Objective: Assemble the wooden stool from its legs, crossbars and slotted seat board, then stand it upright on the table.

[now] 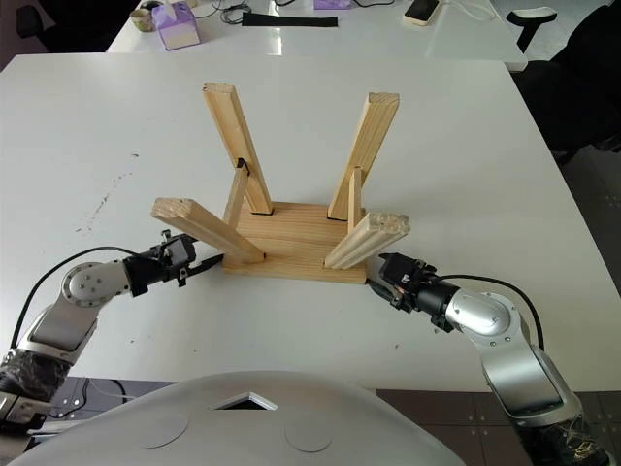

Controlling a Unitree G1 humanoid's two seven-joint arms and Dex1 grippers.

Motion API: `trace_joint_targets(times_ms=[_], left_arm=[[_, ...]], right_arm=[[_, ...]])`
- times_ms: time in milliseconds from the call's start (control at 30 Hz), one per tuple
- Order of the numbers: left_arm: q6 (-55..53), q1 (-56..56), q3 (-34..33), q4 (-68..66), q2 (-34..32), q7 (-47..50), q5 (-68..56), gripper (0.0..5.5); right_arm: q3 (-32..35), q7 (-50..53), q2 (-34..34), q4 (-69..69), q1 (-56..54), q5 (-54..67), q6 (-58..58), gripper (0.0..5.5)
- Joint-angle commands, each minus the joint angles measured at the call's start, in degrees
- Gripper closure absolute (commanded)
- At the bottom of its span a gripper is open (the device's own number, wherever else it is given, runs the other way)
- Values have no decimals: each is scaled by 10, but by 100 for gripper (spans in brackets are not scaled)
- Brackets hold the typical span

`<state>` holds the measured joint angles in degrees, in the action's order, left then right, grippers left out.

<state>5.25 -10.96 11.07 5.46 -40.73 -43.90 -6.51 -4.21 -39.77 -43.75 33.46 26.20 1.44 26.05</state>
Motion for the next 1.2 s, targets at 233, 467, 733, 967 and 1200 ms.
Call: trace_joint_targets(times_ms=[233,467,733,967,1200], left_arm=[[-188,-130,-112,298,-93,-98,-253,317],[-277,-84,-199,330,-118,-110,-362,317],[-326,-44,-233,332,-125,-137,-404,317],[-265,-43,-202,226,-136,-203,-287,317],[-65,-19,-116,5,-101,-222,-102,317]], right_arm=[[180,-84,-10,238,125,206,67,282],[248,-73,-43,265,86,333,77,282],[300,-70,-79,264,43,396,115,282],[280,-119,-78,150,83,307,74,282],[171,-139,-69,2,64,190,-35,282]])
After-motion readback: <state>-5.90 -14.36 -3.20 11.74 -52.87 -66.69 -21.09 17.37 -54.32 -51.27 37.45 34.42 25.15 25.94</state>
